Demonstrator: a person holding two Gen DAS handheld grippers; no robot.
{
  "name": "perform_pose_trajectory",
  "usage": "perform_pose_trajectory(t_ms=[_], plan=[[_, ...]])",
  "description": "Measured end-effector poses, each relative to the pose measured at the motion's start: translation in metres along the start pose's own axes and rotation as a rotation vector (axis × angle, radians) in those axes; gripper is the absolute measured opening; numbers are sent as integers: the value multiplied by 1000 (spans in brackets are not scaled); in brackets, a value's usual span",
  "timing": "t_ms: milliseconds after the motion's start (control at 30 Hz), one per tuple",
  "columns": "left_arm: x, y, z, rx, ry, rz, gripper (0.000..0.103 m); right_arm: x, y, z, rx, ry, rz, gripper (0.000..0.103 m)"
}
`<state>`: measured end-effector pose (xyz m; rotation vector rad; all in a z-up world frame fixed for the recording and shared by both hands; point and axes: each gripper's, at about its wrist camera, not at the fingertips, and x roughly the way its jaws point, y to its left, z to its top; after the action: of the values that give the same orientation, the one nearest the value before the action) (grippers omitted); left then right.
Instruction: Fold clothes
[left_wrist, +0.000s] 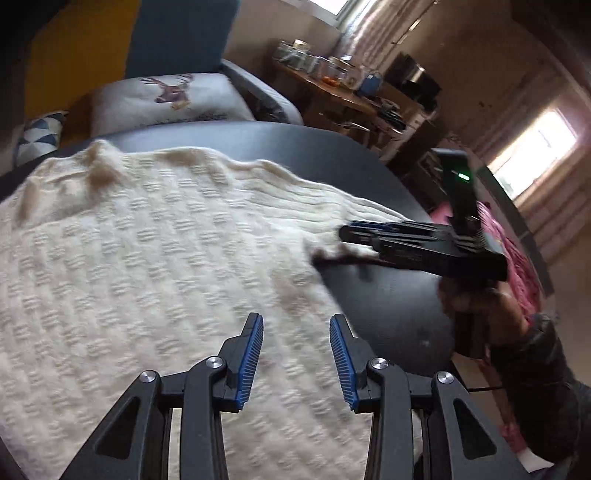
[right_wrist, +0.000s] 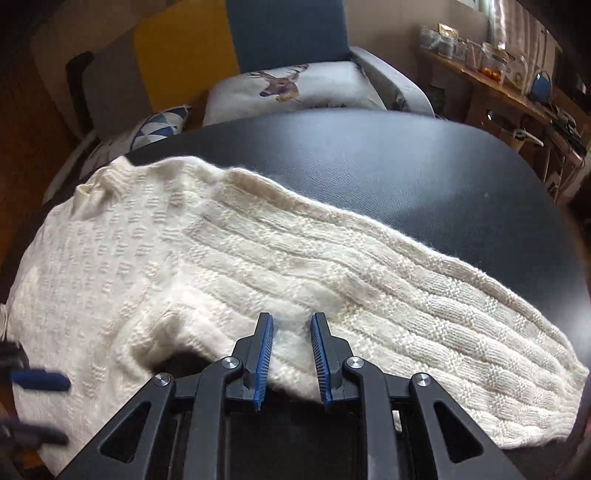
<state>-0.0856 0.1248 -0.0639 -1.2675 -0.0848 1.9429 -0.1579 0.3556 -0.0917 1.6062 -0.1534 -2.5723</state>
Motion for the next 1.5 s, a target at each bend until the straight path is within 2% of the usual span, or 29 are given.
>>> perform_pose_trajectory(t_ms=[100, 200, 233, 267, 300, 333, 400, 433, 467, 500, 533, 600, 667, 733, 800, 867, 1000, 1133, 1200, 1300, 1400, 1467, 1500], plan=[[45, -35, 16, 50, 99, -4, 40, 2, -13, -1, 24, -16, 55, 21], [90, -45, 20, 71, 212, 132, 39, 4, -26, -2, 48, -32, 111, 22], [94, -48, 20, 87, 202, 150, 37, 5, -30, -2, 56, -38, 129, 21], [94, -51, 20, 107, 183, 180, 30, 5, -34, -3, 63, -44, 146, 21], [95, -52, 20, 115, 179, 208, 18, 5, -38, -4, 69, -53, 157, 21], [92, -49, 20, 90, 167, 178, 13, 5, -41, -5, 74, -62, 167, 19], [80, -30, 21, -42, 117, 9, 10, 4, -48, -7, 87, -81, 185, 16], [70, -17, 19, -122, 69, -101, 9, 5, -53, -6, 104, -93, 184, 7], [62, -3, 17, -200, 27, -204, 9, 6, -58, -7, 123, -106, 192, 6], [58, 10, 12, -269, 8, -274, 9, 6, -62, -7, 150, -112, 217, 6], [57, 20, 7, -320, 4, -311, 9, 6, -67, -6, 176, -116, 240, 6], [60, 30, -4, -343, 32, -286, 9, 5, -73, -5, 221, -110, 267, 6], [62, 23, -8, -311, 56, -254, 9, -6, -73, -7, 291, -100, 279, 15], [63, 16, -10, -277, 76, -223, 9, -23, -69, -14, 338, -124, 363, 26], [56, 2, -8, -239, 56, -213, 12, -32, -62, -26, 374, -124, 504, 26], [48, -11, -7, -214, 32, -208, 13, -31, -52, -37, 403, -86, 603, 26], [28, -16, -14, -184, -25, -140, 20, -11, -35, -52, 506, -14, 675, 26], [17, -11, -30, -157, -37, -59, 27, 11, -26, -55, 598, -10, 651, 28], [15, -7, -40, -137, -33, -30, 33, 17, -26, -52, 640, -64, 614, 25], [19, -11, -54, -69, 0, -11, 37, 19, -26, -42, 678, -160, 558, 28], [31, -25, -64, 22, 51, 24, 40, -5, -23, -21, 625, -298, 584, 27], [32, -31, -69, 68, 49, 61, 40, -27, -22, -7, 566, -385, 505, 26], [34, -33, -69, 77, 53, 71, 40, -24, -27, -5, 569, -359, 469, 25]])
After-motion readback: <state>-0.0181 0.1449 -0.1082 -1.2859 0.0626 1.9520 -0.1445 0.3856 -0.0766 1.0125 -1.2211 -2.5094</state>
